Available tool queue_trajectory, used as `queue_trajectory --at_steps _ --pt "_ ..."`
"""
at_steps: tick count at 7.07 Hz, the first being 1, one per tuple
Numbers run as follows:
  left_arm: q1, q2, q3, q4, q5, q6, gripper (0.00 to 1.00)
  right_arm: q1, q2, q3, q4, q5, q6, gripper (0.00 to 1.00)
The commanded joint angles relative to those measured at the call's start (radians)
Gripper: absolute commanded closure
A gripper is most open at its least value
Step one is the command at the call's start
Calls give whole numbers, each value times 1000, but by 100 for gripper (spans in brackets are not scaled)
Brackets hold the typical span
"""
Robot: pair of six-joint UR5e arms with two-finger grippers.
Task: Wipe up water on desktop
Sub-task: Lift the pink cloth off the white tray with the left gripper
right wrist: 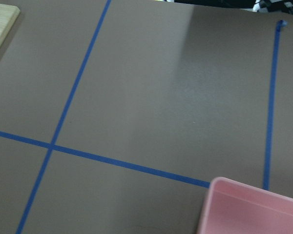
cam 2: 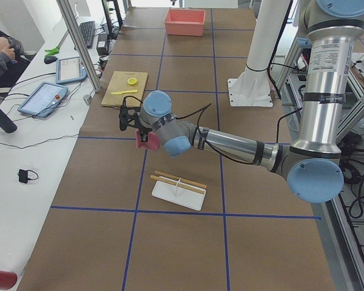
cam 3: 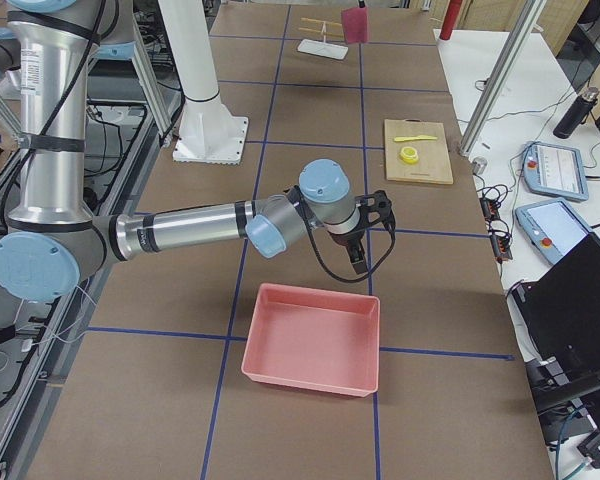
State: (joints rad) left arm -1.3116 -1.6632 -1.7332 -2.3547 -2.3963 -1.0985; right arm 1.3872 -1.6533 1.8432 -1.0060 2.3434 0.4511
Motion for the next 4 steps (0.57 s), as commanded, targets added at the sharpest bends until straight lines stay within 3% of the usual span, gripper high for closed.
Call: queue_trajectory --at_steps 1,4 --pt "202 -126 -32 2 195 -290 100 -245 74 7 215 -170 358 0" --pt "457 -341 -20 70 467 -639 100 -547 183 92 222 -543 446 1"
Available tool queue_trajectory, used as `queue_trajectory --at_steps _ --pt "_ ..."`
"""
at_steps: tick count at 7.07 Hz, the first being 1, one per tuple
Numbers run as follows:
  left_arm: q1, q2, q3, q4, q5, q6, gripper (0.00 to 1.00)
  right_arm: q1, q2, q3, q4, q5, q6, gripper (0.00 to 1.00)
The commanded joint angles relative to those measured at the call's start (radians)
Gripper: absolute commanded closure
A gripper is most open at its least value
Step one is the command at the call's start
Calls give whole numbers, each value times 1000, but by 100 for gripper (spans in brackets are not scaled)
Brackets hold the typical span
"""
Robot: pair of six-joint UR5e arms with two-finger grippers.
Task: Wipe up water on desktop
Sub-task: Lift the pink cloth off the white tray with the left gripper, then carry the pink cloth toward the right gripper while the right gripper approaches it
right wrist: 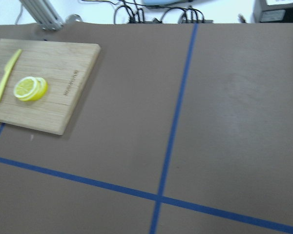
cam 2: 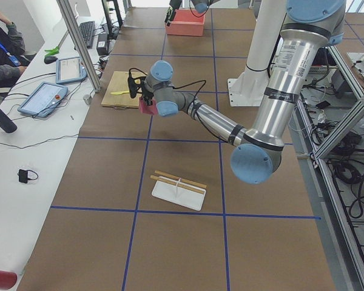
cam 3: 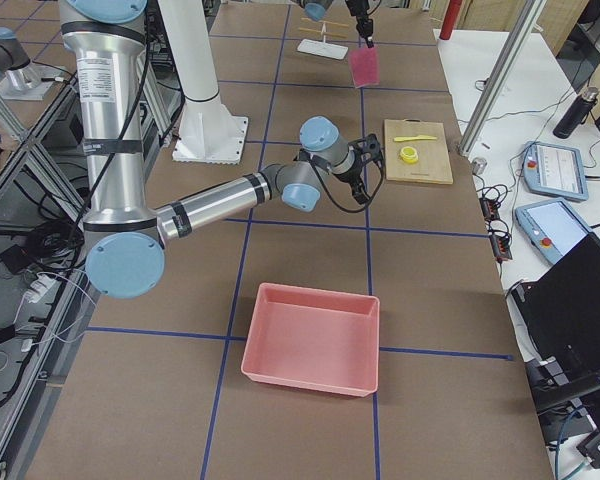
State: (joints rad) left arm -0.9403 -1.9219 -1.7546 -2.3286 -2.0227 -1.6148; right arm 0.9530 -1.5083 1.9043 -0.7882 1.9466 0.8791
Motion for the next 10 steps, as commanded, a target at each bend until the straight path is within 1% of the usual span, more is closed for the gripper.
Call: queue_trajectory --at_steps 1,2,3,4,5,6,7,8,10 --pt "138 -165 0 131 160 -217 100 -210 75 62 1 -246 14 2" --pt "190 -228 -2 185 223 -308 100 -299 155 61 -5 -324 9 2" --pt "208 -274 3 199 229 -417 100 -421 183 58 -5 -472 5 1" --pt "224 -305 1 199 229 -504 100 -541 206 50 -8 -661 -14 1" --pt "248 -322 -5 199 229 -555 100 -595 248 52 -64 -757 -40 1" --pt "277 -345 -5 201 231 -597 100 -614 290 52 -151 -799 -107 2" --pt "293 -353 -8 201 231 -611 100 -637 302 52 -199 -866 -179 2" --pt "304 -355 -14 201 230 -629 100 -660 306 45 -210 -920 -245 2" --pt "330 -355 -55 201 228 -652 100 -674 307 35 -210 -951 -265 9"
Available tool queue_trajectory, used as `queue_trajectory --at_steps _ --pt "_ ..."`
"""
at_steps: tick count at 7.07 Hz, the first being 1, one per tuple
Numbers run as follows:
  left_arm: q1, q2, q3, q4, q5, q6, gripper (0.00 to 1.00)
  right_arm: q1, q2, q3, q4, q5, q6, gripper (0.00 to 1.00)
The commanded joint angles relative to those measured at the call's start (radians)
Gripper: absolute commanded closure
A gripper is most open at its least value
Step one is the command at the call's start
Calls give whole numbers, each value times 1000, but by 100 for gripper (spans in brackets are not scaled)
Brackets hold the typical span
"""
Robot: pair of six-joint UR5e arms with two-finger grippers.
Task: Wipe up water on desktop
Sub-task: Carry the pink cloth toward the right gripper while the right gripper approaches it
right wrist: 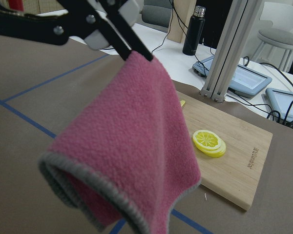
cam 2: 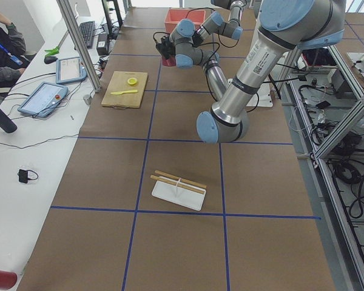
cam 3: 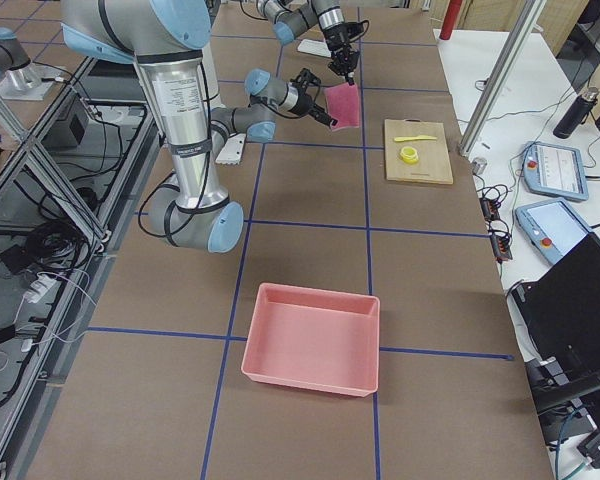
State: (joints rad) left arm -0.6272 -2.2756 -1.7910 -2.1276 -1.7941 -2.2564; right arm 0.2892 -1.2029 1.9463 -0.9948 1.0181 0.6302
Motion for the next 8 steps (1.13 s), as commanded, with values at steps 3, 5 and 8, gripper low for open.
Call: queue_trajectory --at_steps 3,5,8 --pt "24 21 -134 105 -7 -11 100 -16 2 -12 -1 -26 -15 29" --pt "37 24 -120 109 -4 -9 100 -18 2 -9 2 -24 -7 42" --pt "43 36 -113 107 1 0 100 -21 2 -6 8 -26 -4 42"
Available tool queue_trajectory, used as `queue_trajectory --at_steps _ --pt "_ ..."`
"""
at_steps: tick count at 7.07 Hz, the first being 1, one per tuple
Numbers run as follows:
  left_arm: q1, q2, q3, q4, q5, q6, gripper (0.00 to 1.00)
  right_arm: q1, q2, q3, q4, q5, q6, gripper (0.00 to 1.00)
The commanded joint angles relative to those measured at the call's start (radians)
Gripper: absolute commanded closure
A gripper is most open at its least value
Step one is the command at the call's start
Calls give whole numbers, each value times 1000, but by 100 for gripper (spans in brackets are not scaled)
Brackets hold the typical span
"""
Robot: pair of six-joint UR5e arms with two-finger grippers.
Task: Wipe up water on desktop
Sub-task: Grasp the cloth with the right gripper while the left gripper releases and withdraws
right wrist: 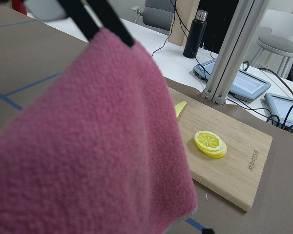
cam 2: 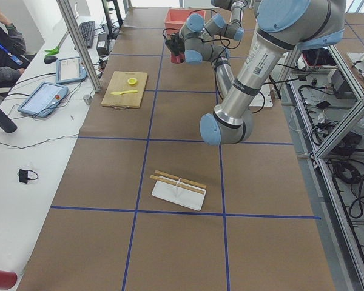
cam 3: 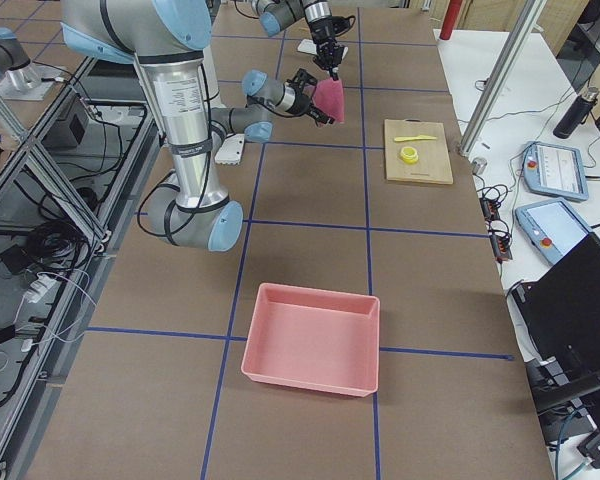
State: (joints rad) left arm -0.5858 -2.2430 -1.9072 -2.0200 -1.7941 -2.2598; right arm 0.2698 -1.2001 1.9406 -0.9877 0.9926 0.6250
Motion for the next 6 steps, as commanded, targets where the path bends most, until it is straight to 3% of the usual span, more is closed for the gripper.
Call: queue_trajectory --at_steps 1,5,6 --pt "0 2 -3 0 -1 5 100 -6 -1 -2 1 0 1 43" --pt "0 3 -27 0 -5 6 100 -12 -7 -8 0 -8 1 52" --pt "0 3 -27 0 -5 6 100 -12 -10 -9 -2 -8 1 59"
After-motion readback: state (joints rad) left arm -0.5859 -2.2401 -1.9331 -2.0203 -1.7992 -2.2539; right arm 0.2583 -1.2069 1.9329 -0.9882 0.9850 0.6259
